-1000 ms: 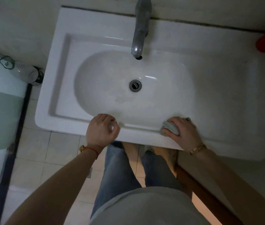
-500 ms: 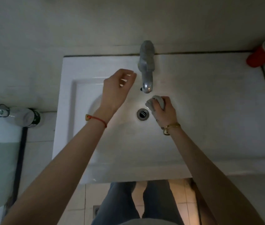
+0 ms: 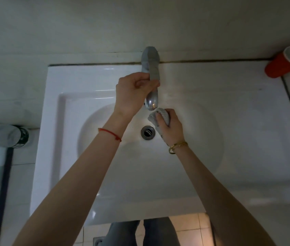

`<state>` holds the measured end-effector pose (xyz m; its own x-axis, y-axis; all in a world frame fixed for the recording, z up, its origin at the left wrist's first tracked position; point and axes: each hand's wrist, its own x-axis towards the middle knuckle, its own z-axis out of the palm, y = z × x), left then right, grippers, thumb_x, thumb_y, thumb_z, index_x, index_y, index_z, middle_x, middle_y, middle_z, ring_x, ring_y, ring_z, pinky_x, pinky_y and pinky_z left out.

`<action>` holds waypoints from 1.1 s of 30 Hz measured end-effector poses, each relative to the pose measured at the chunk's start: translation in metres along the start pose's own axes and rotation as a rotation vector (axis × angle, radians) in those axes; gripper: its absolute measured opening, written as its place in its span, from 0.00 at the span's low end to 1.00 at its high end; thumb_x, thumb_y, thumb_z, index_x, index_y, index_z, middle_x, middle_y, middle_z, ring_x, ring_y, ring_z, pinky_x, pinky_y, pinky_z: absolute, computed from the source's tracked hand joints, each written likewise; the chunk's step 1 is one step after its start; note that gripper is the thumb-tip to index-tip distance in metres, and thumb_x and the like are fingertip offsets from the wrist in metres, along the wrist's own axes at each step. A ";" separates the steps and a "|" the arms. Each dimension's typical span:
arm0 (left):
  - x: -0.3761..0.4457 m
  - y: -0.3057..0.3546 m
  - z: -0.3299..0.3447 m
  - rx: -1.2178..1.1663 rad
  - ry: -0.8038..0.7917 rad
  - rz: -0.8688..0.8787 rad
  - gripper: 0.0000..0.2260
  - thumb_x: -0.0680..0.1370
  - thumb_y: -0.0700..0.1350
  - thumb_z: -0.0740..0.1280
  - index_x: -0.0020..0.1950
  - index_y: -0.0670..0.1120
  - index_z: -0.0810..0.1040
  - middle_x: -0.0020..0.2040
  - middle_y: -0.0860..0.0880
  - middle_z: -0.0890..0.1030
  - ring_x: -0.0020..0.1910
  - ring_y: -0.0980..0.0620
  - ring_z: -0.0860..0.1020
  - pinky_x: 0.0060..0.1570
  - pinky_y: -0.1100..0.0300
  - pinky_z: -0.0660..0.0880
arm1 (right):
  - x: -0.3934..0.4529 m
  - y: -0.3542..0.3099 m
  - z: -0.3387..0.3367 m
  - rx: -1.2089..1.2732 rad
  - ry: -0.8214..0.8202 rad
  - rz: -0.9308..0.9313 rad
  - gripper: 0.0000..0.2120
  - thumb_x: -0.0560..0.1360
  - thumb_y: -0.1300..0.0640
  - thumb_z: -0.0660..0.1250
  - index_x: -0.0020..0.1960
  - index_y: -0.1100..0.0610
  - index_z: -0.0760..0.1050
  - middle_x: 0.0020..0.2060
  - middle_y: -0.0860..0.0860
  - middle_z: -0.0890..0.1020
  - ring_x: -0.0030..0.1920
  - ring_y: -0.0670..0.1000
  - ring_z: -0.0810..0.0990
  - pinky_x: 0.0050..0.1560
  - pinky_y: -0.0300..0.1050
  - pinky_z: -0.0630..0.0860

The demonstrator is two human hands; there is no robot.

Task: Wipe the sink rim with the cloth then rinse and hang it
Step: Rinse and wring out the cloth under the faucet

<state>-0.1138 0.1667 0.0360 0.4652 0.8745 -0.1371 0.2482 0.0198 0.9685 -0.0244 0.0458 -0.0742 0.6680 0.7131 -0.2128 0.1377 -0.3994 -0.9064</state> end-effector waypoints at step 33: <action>-0.030 -0.111 0.050 -0.800 0.215 -0.576 0.09 0.82 0.45 0.63 0.56 0.40 0.76 0.45 0.43 0.81 0.42 0.49 0.80 0.41 0.56 0.79 | 0.016 0.012 0.030 0.049 -0.118 0.120 0.21 0.72 0.39 0.64 0.60 0.49 0.73 0.60 0.50 0.76 0.59 0.51 0.75 0.57 0.44 0.76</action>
<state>-0.1123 0.1143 -0.0779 0.2718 0.6966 -0.6639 -0.2929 0.7171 0.6325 -0.0343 0.0694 -0.0997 0.5869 0.7258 -0.3590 0.0244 -0.4590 -0.8881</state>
